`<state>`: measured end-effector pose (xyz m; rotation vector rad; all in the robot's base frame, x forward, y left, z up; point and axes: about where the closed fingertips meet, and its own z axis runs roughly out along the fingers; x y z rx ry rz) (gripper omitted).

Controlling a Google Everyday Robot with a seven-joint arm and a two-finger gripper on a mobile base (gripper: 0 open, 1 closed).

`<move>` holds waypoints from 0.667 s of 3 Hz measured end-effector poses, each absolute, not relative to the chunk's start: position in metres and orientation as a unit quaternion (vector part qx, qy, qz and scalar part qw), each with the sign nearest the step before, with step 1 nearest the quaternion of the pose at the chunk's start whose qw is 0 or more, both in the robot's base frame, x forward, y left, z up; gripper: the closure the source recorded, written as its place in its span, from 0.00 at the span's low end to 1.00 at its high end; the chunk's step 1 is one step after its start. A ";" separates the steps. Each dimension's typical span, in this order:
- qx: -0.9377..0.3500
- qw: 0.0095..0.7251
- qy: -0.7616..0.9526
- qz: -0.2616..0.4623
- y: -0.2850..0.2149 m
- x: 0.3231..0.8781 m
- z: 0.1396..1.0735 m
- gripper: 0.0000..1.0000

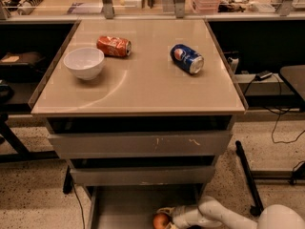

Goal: Pick orange from bottom drawer and place on counter

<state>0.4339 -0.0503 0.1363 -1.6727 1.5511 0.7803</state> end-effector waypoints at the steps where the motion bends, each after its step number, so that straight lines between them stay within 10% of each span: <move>1: -0.652 0.357 0.596 0.304 -0.051 0.422 0.152 1.00; 2: -0.660 0.367 0.589 0.289 -0.056 0.414 0.189 1.00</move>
Offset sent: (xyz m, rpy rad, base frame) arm -0.0401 -0.0120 0.1206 -0.0172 -0.1100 0.0398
